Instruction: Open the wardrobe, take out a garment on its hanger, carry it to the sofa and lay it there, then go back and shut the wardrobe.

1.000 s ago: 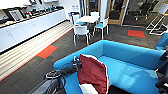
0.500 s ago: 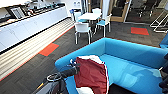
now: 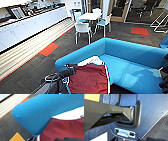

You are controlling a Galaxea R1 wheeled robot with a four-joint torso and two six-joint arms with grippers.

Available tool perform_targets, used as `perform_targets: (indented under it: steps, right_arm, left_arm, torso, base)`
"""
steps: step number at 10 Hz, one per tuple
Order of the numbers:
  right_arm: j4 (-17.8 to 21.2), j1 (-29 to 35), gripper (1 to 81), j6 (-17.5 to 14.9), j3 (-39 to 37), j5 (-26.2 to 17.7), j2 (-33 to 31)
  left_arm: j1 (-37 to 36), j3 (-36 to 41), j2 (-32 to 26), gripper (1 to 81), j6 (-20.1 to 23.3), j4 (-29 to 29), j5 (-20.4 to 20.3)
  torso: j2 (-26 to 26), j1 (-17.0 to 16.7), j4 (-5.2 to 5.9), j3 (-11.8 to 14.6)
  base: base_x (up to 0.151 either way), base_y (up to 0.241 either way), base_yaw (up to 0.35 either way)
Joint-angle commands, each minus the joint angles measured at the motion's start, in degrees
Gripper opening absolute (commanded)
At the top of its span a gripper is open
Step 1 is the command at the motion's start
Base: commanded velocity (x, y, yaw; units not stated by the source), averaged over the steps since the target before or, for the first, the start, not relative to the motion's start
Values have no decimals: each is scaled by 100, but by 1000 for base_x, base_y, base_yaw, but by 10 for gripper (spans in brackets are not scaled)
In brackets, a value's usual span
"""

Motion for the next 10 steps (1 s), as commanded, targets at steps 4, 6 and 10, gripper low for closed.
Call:
perform_targets:
  steps: [4,6,10]
  right_arm:
    - [8,-32,811,-1,40,-400,46]
    - [16,3,811,-1,39,-408,37]
    - [16,30,811,16,39,-400,55]
  left_arm:
    - [298,808,-618,811,104,80,-325]
    - [947,2276,-1366,811,104,26,-731]
    - [1925,4262,-2556,811,280,149,-1971]
  torso:
    - [0,0,0,0]
    - [0,0,0,0]
    - [0,0,0,0]
  base:
    - [0,0,0]
    - [0,0,0]
    - [0,0,0]
